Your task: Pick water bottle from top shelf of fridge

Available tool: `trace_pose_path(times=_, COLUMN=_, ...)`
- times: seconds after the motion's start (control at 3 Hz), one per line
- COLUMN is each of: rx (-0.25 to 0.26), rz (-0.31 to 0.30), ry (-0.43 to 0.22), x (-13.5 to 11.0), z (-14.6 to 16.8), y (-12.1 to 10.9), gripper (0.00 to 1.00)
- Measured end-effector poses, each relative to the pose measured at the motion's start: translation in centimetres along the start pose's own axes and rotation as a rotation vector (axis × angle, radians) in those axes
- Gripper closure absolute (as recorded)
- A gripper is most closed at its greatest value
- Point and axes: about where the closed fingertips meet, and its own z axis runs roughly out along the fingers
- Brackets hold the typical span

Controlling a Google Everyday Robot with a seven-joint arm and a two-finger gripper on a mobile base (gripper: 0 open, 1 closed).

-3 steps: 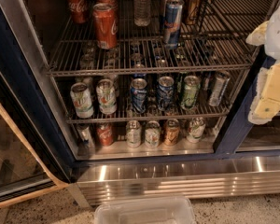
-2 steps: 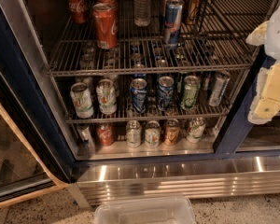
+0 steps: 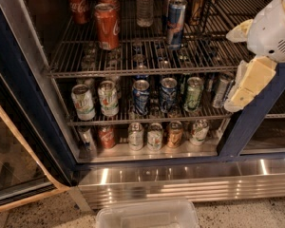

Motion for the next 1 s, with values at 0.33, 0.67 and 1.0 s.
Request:
trace_pose_path(times=0.33, rx=0.0, rz=0.0, ry=0.0, x=0.0, z=0.0, y=0.0, gripper=0.0)
trace_pose_path(times=0.67, rx=0.032, rz=-0.028, ry=-0.039, x=-1.4, z=0.4, y=0.1, gripper=0.0)
trace_pose_path(times=1.0, rx=0.108, rz=-0.054, ry=-0.147, x=-4.6, z=0.6, y=0.4, gripper=0.0)
